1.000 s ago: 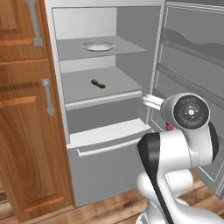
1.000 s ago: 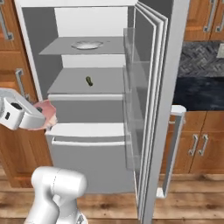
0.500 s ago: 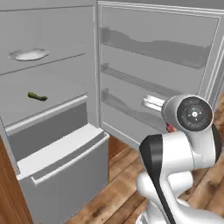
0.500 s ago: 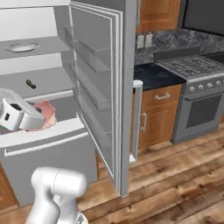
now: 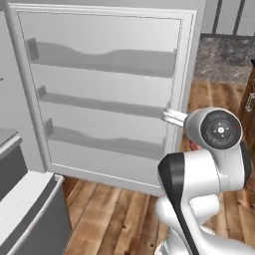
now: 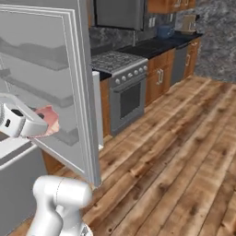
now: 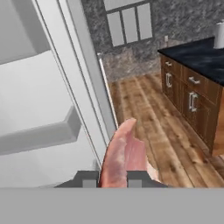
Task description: Transport the steak from the fridge to the microwave and turn on the microwave.
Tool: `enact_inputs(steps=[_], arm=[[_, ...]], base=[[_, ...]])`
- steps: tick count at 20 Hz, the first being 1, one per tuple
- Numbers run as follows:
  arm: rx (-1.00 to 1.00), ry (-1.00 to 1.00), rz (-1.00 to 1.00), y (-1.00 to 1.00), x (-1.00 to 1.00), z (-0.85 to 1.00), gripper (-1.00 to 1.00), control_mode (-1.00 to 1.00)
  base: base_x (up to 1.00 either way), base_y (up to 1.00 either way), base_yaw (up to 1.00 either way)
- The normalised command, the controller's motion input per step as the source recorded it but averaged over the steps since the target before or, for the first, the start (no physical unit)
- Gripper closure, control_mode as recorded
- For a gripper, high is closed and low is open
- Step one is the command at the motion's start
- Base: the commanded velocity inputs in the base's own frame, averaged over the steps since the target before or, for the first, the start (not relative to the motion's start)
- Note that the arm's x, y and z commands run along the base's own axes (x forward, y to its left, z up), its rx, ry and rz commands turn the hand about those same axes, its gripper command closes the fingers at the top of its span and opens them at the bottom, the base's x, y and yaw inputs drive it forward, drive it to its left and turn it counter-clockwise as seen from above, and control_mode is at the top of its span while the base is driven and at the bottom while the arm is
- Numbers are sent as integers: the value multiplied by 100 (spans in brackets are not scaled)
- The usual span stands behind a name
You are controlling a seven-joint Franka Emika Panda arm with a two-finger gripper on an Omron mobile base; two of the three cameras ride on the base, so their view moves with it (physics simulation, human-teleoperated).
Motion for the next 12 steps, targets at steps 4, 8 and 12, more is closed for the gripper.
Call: enact_inputs(steps=[4,8,12], arm=[[0,0,0,0,0,0,100,100],[0,0,0,0,0,0,100,100],[0,0,0,0,0,0,100,100]], base=[[-37,3,-65],[-4,-31,-40],[12,-52,-29]])
